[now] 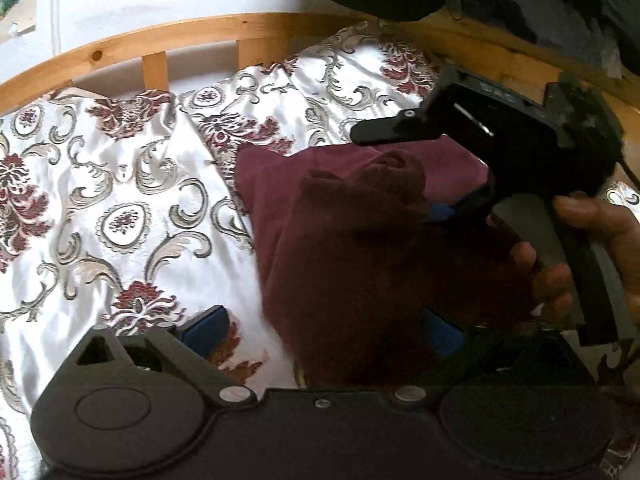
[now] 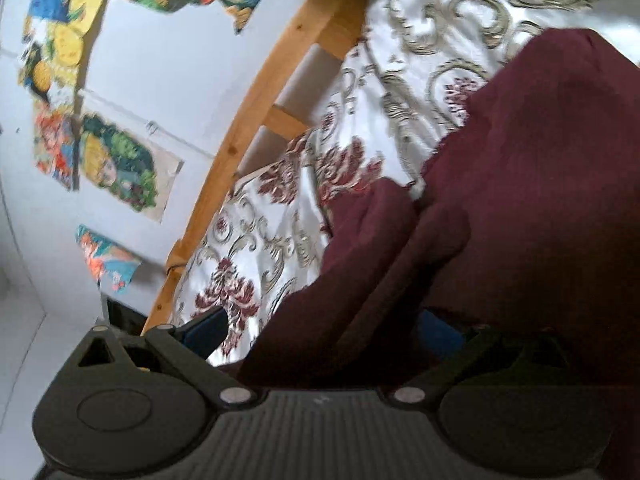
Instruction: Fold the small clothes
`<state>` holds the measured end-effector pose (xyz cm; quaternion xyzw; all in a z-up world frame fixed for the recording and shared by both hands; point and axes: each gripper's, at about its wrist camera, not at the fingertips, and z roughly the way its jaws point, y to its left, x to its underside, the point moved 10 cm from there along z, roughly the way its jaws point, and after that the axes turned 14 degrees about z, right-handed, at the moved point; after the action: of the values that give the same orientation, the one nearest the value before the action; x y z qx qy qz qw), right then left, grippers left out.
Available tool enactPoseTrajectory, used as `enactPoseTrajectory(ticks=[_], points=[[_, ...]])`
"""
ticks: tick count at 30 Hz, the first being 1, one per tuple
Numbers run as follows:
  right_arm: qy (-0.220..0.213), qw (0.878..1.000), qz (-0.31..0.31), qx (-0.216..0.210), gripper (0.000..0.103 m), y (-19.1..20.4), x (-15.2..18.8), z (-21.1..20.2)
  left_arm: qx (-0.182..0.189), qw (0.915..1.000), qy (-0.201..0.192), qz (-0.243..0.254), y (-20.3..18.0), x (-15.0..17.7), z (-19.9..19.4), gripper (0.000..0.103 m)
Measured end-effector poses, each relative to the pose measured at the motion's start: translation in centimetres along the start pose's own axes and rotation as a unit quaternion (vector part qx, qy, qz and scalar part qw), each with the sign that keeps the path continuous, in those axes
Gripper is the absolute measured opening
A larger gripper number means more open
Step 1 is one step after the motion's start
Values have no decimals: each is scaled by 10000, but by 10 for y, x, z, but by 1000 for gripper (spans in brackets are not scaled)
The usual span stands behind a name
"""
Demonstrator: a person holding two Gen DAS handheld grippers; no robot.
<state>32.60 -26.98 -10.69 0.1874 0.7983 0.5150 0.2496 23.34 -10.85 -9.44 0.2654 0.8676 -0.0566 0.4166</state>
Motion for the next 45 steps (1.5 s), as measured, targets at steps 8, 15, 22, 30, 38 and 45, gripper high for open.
enactPoseTrajectory(ticks=[8, 15, 22, 30, 38, 45], points=[[-458, 9989, -94, -15, 88, -3, -10, -12, 143, 9987, -443, 184, -11, -10, -4, 68], [-653, 9971, -287, 273, 43, -7, -10, -17, 231, 9960, -620, 602, -27, -17, -10, 40], [-1059, 9897, -905, 342, 20, 10, -21, -36, 492, 9939, -767, 616, -40, -23, -10, 40], [-1490, 9630, -2135, 698, 20, 44, -24, -68, 837, 9884, -991, 790, -68, -38, -6, 40], [-1722, 9462, -2483, 1154, 18, 43, -30, -97, 1148, 9826, -1092, 967, -87, -47, 1, 40], [-1808, 9478, -2154, 1504, 18, 20, -39, -119, 1386, 9790, -1101, 1007, -102, -49, 6, 40]])
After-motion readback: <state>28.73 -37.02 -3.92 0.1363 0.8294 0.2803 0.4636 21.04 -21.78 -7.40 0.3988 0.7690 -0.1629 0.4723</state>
